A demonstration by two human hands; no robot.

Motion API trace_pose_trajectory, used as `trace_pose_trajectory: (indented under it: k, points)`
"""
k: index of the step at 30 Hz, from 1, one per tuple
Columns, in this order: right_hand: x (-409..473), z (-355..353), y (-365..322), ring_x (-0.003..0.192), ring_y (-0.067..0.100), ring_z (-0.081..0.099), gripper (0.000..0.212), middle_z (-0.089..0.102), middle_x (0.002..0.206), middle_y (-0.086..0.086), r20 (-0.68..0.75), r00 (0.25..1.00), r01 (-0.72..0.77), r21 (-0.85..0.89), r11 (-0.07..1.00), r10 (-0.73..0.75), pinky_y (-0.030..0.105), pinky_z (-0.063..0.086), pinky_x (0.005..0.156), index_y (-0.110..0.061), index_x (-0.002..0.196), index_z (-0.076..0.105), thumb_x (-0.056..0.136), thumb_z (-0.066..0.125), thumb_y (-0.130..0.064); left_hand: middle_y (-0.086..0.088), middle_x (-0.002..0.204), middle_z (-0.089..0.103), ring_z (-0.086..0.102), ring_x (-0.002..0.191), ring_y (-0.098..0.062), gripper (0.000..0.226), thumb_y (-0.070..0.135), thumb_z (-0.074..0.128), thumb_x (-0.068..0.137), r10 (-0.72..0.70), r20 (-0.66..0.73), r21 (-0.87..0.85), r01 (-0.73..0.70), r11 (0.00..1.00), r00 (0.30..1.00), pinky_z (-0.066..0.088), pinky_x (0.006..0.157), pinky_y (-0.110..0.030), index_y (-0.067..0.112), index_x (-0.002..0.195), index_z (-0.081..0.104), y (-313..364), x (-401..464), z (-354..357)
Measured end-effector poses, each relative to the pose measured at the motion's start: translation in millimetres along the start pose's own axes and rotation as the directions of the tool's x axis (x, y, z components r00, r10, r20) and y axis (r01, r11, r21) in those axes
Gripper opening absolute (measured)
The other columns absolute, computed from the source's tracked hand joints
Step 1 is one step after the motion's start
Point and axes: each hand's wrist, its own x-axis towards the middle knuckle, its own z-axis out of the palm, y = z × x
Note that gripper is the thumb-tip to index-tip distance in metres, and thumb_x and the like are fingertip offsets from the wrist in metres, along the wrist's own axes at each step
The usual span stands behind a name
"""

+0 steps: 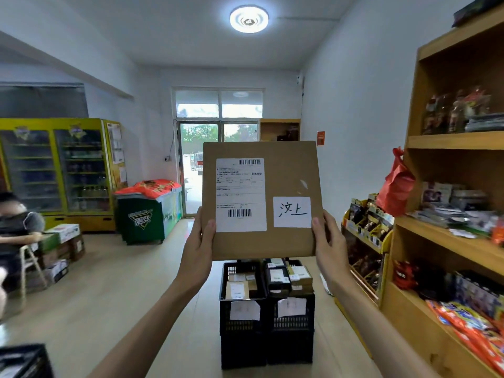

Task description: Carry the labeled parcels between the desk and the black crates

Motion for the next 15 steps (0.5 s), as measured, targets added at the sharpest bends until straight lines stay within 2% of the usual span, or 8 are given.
trace_pose_trajectory:
  k: [4,9,12,15]
  points:
    - [19.3,30.7,18.9,0.093,-0.026,0.054,0.042,0.056,0.119,-0.024,0.03,0.999,-0.018,0.013,1.0,0.018,0.002,0.047,0.071,-0.027,0.147,0.043,0.106,0.044,-0.034,0.009,0.147,0.054,0.053,0.132,-0.013,0.057,0.05,0.037,0.105,-0.007,-0.014,0.011,0.007,1.0,1.0,0.044,0.114,-0.046,0.034,0.159,0.028,-24.2,27.9,-15.9]
    - [61.0,57.3,52.0,0.101,-0.015,0.059,0.039,0.062,0.126,-0.015,0.046,0.999,-0.014,0.005,1.0,0.014,0.006,0.048,0.075,-0.027,0.144,0.048,0.106,0.043,-0.034,0.01,0.15,0.05,0.052,0.134,-0.013,0.06,0.055,0.036,0.103,-0.014,-0.033,0.036,0.015,0.999,0.999,0.045,0.113,-0.047,0.039,0.159,0.024,-52.1,68.8,-17.4]
    - [92.6,67.6,72.7,0.104,-0.009,0.06,0.036,0.062,0.119,-0.021,0.053,0.998,-0.018,0.035,0.999,0.016,0.01,0.051,0.076,-0.033,0.142,0.048,0.106,0.044,-0.035,0.009,0.148,0.052,0.053,0.132,-0.013,0.056,0.049,0.036,0.105,-0.007,-0.029,0.035,0.008,0.999,1.0,0.046,0.112,-0.045,0.037,0.159,0.025,-65.0,99.9,-8.8]
    - [132.5,77.3,92.2,0.115,0.001,0.059,0.043,0.061,0.124,-0.02,0.061,0.998,-0.008,0.051,0.999,0.005,0.023,0.053,0.092,-0.032,0.146,0.045,0.104,0.044,-0.041,0.008,0.145,0.054,0.055,0.129,-0.014,0.052,0.044,0.034,0.107,0.018,-0.031,0.058,-0.016,0.998,0.999,0.047,0.111,-0.043,0.035,0.158,0.027,-70.2,132.6,2.7]
